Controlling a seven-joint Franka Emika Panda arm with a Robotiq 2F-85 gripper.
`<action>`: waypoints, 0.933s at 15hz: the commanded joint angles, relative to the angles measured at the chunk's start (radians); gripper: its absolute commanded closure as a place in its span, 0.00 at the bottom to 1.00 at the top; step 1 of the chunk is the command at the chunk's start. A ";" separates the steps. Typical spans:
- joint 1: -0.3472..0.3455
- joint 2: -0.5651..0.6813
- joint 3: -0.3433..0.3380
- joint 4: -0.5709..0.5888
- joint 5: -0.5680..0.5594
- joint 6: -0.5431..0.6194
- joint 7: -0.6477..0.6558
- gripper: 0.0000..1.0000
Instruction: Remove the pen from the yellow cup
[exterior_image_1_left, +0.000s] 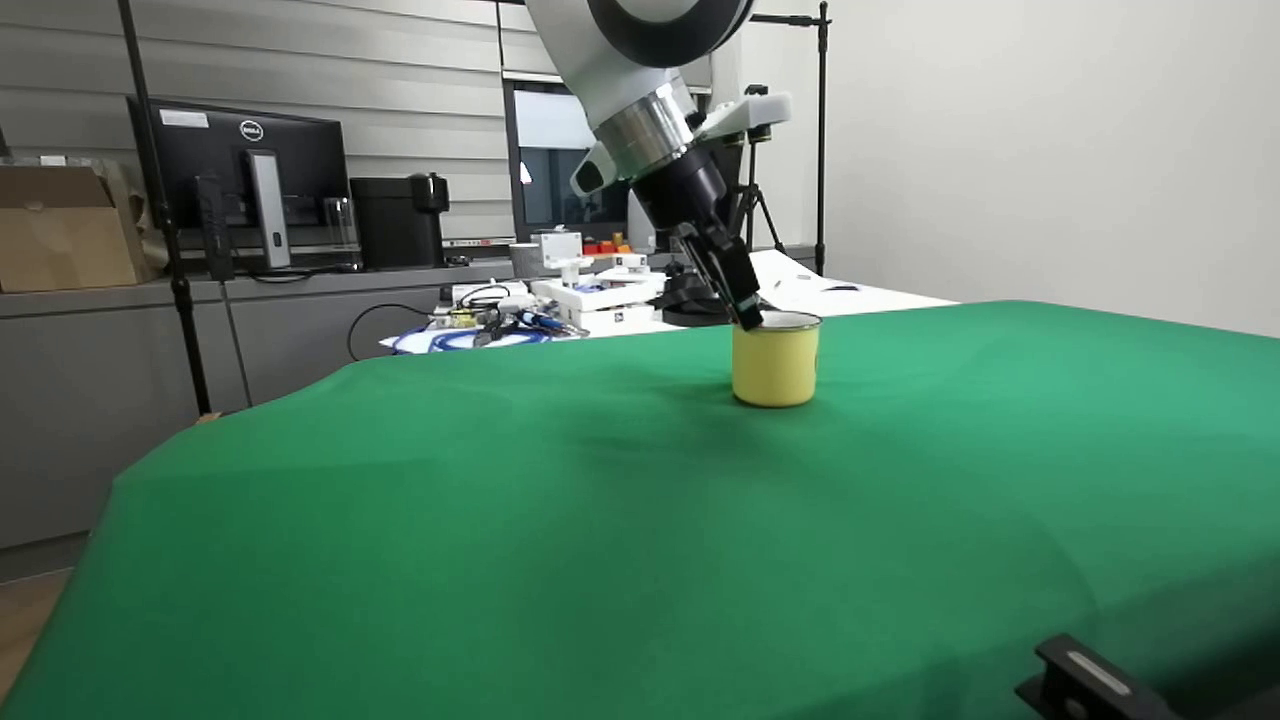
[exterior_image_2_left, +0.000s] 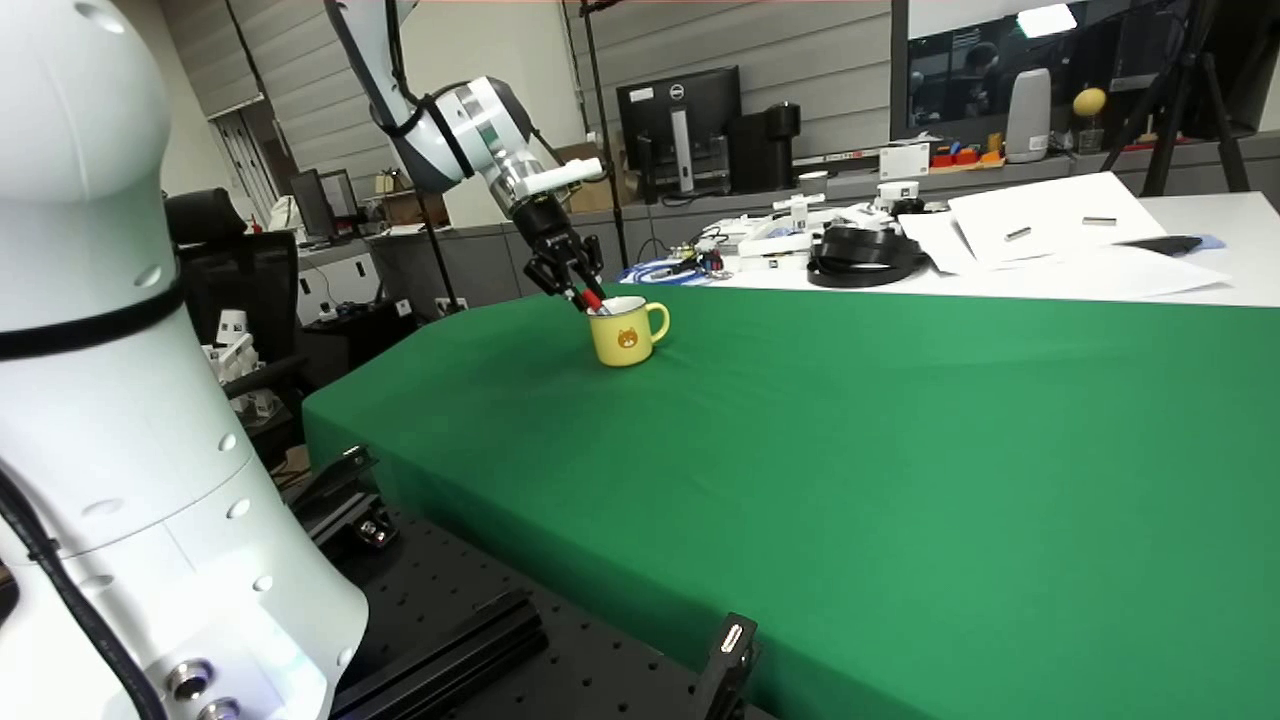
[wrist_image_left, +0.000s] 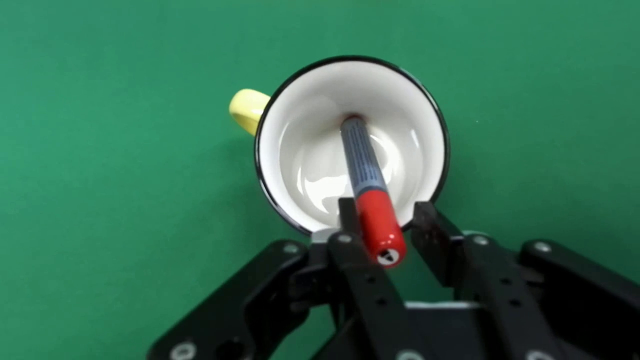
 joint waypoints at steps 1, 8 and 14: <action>0.005 -0.004 -0.001 0.007 -0.004 -0.011 0.022 0.95; 0.002 -0.041 0.004 0.054 0.035 -0.077 0.018 0.94; 0.003 -0.142 0.010 0.105 0.086 -0.176 0.008 0.94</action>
